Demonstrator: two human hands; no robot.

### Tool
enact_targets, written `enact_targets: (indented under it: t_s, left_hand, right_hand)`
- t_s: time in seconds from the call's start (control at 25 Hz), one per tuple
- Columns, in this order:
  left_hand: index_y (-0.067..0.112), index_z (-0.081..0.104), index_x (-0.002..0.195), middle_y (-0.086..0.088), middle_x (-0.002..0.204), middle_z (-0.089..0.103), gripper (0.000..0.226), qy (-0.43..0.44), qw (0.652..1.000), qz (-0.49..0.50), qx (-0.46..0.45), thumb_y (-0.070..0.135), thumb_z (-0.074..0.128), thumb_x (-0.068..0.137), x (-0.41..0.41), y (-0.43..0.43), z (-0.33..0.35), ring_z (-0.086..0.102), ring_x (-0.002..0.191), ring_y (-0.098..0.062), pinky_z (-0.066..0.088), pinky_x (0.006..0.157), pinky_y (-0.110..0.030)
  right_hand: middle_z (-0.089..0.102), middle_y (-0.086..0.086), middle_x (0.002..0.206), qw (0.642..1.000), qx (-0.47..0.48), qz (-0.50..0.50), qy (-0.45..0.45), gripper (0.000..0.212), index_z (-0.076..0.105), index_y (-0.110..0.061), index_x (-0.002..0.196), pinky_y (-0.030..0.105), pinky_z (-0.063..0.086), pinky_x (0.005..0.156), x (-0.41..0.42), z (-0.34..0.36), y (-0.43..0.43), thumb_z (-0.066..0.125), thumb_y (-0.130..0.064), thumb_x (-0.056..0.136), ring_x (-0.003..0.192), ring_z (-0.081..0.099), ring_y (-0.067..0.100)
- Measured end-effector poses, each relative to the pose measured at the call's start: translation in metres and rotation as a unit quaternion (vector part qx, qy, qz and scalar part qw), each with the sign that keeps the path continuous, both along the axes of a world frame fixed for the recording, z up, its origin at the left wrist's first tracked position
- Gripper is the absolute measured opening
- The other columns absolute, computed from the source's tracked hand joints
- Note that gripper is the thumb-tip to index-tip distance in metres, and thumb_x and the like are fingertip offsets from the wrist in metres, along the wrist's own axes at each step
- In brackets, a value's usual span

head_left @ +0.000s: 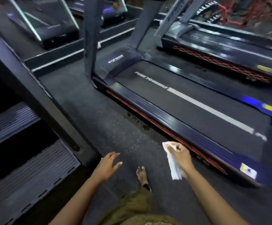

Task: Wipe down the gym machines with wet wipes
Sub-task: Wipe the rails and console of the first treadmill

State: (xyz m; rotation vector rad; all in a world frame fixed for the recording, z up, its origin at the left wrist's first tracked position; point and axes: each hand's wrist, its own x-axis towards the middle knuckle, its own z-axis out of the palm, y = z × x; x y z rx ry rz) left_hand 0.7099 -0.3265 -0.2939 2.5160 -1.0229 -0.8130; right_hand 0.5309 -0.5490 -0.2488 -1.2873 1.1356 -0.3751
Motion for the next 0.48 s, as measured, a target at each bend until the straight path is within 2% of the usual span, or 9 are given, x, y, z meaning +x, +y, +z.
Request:
enact_targets:
  t_s: [0.08,0.16,0.2,0.28,0.32,0.4,0.48]
  left_hand:
    - [0.019,0.035,0.145,-0.004,0.151,0.030,0.054,0.008,0.999,0.050,-0.018,0.040,0.046,0.097,0.035,-0.009,-0.002,0.031,0.139,-0.019,0.024,0.115,-0.038]
    - [0.019,0.035,0.145,-0.004,0.150,0.031,0.053,0.020,0.995,0.093,-0.037,0.039,0.046,0.097,0.072,-0.025,0.003,0.032,0.138,-0.017,0.024,0.115,-0.031]
    - [0.018,0.035,0.145,-0.003,0.150,0.031,0.053,0.023,0.993,0.110,-0.047,0.038,0.047,0.097,0.093,-0.035,0.007,0.032,0.138,-0.016,0.023,0.113,-0.027]
    - [0.017,0.035,0.145,-0.003,0.150,0.031,0.053,0.025,0.989,0.133,-0.061,0.036,0.047,0.097,0.135,-0.059,0.014,0.033,0.137,-0.015,0.022,0.110,-0.021]
    - [0.016,0.036,0.145,-0.004,0.150,0.031,0.052,0.025,0.988,0.142,-0.065,0.036,0.048,0.097,0.157,-0.071,0.015,0.033,0.137,-0.016,0.021,0.111,-0.021]
    - [0.015,0.037,0.144,-0.005,0.150,0.031,0.052,0.023,0.985,0.160,-0.065,0.036,0.048,0.097,0.191,-0.087,0.020,0.033,0.138,-0.018,0.021,0.112,-0.024]
    - [0.015,0.037,0.144,-0.005,0.150,0.032,0.052,0.024,0.978,0.194,-0.077,0.036,0.048,0.097,0.228,-0.096,0.020,0.033,0.138,-0.019,0.022,0.115,-0.028]
  right_hand:
    - [0.068,0.008,0.101,0.998,-0.022,0.059,0.027,0.019,0.064,-0.013,0.097,0.036,0.051,0.083,0.058,0.001,-0.026,0.072,-0.018,0.081,0.091,0.064,0.024]
    - [0.066,0.008,0.106,0.992,-0.014,0.121,0.042,0.018,0.061,-0.015,0.099,0.034,0.051,0.083,0.118,0.007,-0.055,0.069,-0.014,0.083,0.094,0.064,0.024]
    - [0.066,0.007,0.106,0.987,-0.002,0.153,0.048,0.018,0.060,-0.015,0.101,0.029,0.052,0.079,0.148,0.014,-0.068,0.065,-0.011,0.085,0.091,0.064,0.022]
    - [0.064,0.003,0.099,0.977,0.013,0.209,0.047,0.022,0.056,-0.015,0.107,0.015,0.050,0.058,0.206,0.028,-0.092,0.056,-0.005,0.088,0.079,0.062,0.013]
    - [0.062,0.001,0.096,0.973,0.019,0.225,0.040,0.024,0.055,-0.014,0.109,0.015,0.048,0.050,0.234,0.033,-0.105,0.053,-0.003,0.089,0.074,0.060,0.010]
    - [0.061,0.002,0.099,0.970,0.020,0.240,0.030,0.026,0.054,-0.013,0.113,0.019,0.047,0.047,0.278,0.042,-0.121,0.052,-0.002,0.090,0.074,0.060,0.011]
    - [0.062,0.008,0.105,0.966,0.025,0.256,0.018,0.024,0.056,-0.015,0.109,0.021,0.047,0.052,0.326,0.042,-0.135,0.052,-0.001,0.090,0.076,0.061,0.014]
